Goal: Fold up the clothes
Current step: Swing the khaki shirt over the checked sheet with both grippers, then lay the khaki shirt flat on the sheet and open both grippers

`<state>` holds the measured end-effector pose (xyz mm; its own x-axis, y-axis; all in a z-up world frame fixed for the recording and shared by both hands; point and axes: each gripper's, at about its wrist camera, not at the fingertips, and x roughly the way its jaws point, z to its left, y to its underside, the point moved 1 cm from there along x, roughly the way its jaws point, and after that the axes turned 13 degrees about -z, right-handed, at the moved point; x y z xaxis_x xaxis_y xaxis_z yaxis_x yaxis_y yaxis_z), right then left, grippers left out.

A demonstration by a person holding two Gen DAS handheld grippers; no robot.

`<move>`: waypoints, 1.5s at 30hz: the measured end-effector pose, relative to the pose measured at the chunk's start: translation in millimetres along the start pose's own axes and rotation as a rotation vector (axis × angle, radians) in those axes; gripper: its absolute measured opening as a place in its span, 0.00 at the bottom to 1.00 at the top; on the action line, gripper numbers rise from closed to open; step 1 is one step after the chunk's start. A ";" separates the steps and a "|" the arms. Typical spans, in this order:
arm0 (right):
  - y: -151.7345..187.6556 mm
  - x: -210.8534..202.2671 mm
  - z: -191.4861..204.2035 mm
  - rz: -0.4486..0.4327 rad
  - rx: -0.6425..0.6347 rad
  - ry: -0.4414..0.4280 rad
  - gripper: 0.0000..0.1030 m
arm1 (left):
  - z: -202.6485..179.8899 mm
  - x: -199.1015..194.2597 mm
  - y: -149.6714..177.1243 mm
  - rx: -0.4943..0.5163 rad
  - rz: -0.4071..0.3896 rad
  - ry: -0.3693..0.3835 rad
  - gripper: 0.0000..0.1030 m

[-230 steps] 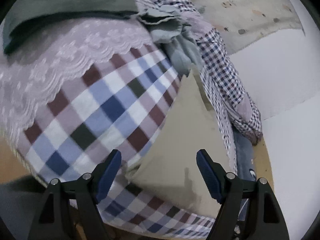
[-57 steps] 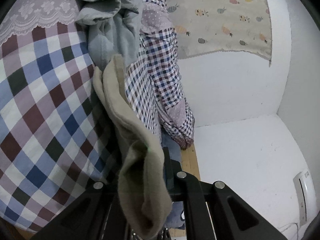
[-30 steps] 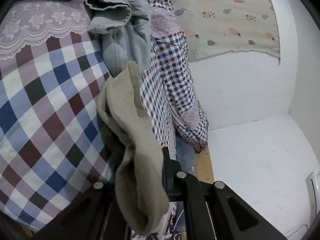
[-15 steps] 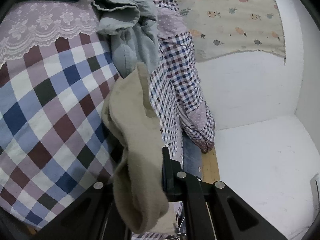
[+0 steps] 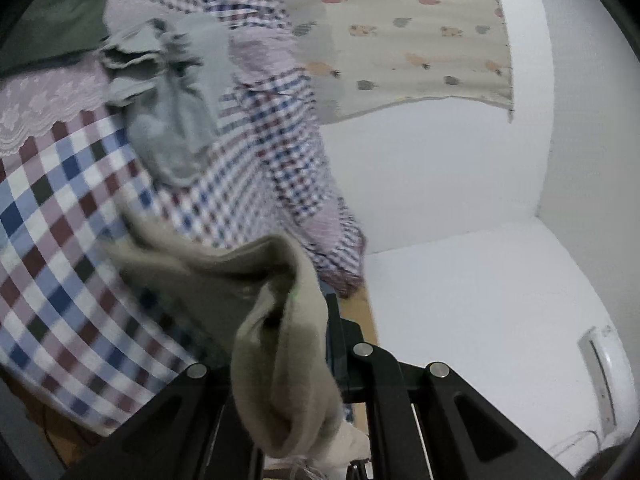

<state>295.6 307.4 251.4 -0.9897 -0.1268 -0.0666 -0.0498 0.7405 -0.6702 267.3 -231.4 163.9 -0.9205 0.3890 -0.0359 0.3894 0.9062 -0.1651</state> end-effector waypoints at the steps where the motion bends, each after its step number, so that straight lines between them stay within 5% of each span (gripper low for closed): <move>1: -7.2 0.8 -11.5 0.001 0.021 0.004 0.02 | -11.3 -3.8 0.7 -0.014 0.008 0.010 0.04; 8: -23.6 45.8 -55.9 0.078 0.132 -0.044 0.03 | -48.2 21.0 -4.9 -0.006 0.071 -0.058 0.04; 17: 64.8 228.0 4.0 0.340 0.193 -0.269 0.03 | 61.3 165.3 -36.0 -0.019 0.100 -0.421 0.04; 24: 131.4 328.0 46.1 0.544 0.280 -0.424 0.04 | 133.9 258.7 -59.0 -0.064 0.140 -0.668 0.04; 28: 168.3 370.7 46.0 0.688 0.441 -0.475 0.32 | 159.8 283.3 -72.2 -0.124 0.154 -0.804 0.06; 31: 194.4 379.6 20.2 0.732 0.638 -0.375 0.54 | 160.1 282.6 -73.3 -0.163 0.145 -0.785 0.18; 35: 220.2 367.9 -21.3 0.732 0.883 -0.215 0.56 | 145.1 269.6 -88.8 -0.207 0.079 -0.687 0.53; 41: 225.6 299.9 -46.8 0.623 1.019 -0.201 0.56 | 105.4 238.4 -112.7 -0.097 -0.011 -0.573 0.63; 45: 223.7 228.2 -42.6 0.567 1.110 -0.228 0.56 | 90.5 208.7 -108.2 0.057 0.003 -0.518 0.70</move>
<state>52.9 472.2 117.7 -0.7839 -0.1667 -0.5981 0.6209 -0.2079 -0.7558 30.2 -263.2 85.0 -0.8199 0.2454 -0.5173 0.4031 0.8890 -0.2172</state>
